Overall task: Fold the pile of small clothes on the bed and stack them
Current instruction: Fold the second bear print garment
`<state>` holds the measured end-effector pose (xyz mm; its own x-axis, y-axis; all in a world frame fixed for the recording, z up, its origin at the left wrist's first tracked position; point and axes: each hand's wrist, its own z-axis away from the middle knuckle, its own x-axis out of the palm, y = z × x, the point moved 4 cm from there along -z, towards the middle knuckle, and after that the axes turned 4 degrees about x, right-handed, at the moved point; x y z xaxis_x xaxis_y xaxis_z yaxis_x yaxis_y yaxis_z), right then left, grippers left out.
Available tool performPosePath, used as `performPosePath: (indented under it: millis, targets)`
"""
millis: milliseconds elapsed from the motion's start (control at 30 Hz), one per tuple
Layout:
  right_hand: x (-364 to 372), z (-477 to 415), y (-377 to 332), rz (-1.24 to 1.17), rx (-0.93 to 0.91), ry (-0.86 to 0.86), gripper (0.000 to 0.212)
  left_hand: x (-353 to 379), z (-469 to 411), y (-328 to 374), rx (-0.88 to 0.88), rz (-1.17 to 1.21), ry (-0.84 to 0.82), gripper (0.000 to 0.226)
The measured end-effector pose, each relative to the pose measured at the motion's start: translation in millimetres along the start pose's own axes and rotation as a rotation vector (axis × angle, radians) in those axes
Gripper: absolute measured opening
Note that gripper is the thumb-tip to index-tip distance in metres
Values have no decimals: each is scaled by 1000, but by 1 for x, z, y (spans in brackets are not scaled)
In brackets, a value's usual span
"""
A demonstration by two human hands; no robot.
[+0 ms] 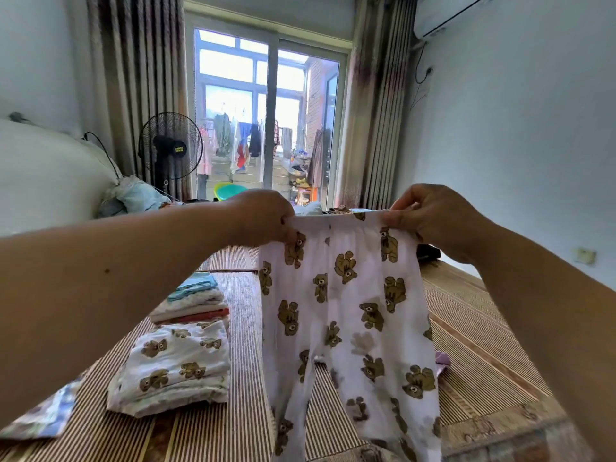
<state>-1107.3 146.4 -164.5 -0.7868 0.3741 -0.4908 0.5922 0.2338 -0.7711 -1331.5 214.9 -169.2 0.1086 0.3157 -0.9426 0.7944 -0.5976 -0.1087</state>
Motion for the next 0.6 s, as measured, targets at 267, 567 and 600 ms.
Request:
performPosePath:
  millis: [267, 567, 600]
  targets:
    - [8, -2, 4, -78, 106, 15, 11, 15, 5, -7, -283, 902, -160, 36]
    - [51, 8, -10, -332, 197, -24, 9, 8, -2, 23, -441, 1140, -97, 14]
    - [58, 10, -14, -351, 171, -46, 6, 5, -3, 31, -417, 1145, -91, 19]
